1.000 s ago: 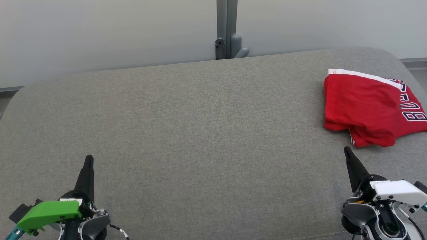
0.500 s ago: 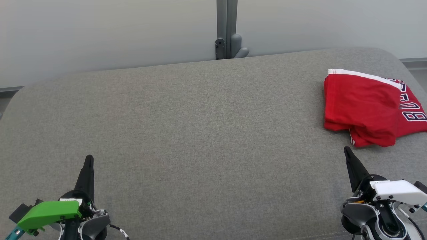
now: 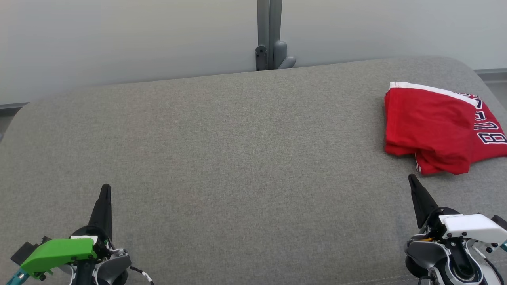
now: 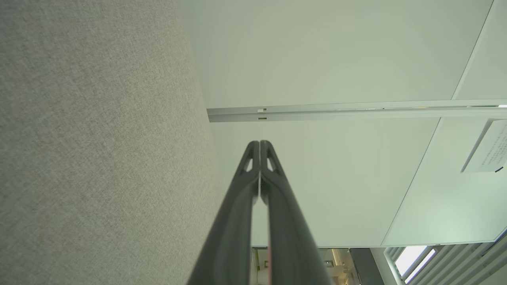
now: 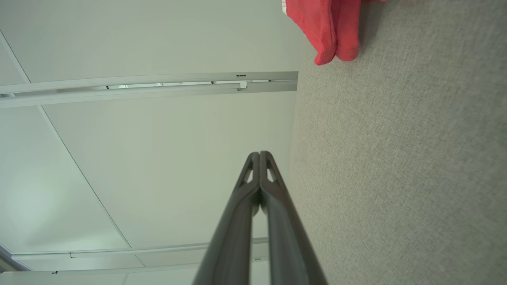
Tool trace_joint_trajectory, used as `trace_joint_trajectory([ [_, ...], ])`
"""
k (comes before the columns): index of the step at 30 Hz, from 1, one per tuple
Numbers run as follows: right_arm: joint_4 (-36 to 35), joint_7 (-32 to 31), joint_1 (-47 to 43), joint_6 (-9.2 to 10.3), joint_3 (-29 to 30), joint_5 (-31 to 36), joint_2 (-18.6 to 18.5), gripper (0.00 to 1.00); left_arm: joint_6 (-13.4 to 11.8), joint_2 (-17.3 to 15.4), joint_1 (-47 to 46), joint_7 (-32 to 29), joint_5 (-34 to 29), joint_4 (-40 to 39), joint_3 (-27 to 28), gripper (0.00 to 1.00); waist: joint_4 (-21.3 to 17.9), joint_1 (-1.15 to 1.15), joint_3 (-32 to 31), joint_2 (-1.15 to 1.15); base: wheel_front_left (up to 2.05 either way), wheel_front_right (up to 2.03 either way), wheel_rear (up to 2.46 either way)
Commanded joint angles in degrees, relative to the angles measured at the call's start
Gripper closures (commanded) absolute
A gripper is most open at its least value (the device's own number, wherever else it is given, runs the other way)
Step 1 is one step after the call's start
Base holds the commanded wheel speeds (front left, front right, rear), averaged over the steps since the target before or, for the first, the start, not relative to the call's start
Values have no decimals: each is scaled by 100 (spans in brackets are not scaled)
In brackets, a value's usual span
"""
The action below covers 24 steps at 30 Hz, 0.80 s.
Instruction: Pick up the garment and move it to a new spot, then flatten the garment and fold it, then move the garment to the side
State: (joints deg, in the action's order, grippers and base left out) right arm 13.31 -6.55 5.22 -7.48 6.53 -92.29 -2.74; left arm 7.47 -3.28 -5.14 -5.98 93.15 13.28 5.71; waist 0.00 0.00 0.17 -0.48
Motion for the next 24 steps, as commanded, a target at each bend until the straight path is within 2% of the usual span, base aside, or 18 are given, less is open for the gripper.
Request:
trace_joint_trajectory([
  [1, -18, -19, 46, -2, -2, -41, -27, 100, 4, -10, -72, -27, -32, 5, 24, 100, 0, 0, 0, 48, 0, 0, 0],
  [24, -18, -19, 46, -2, -3, -41, -27, 100, 4, 5, -74, -34, -46, 5, 40, 100, 0, 0, 0, 48, 0, 0, 0],
])
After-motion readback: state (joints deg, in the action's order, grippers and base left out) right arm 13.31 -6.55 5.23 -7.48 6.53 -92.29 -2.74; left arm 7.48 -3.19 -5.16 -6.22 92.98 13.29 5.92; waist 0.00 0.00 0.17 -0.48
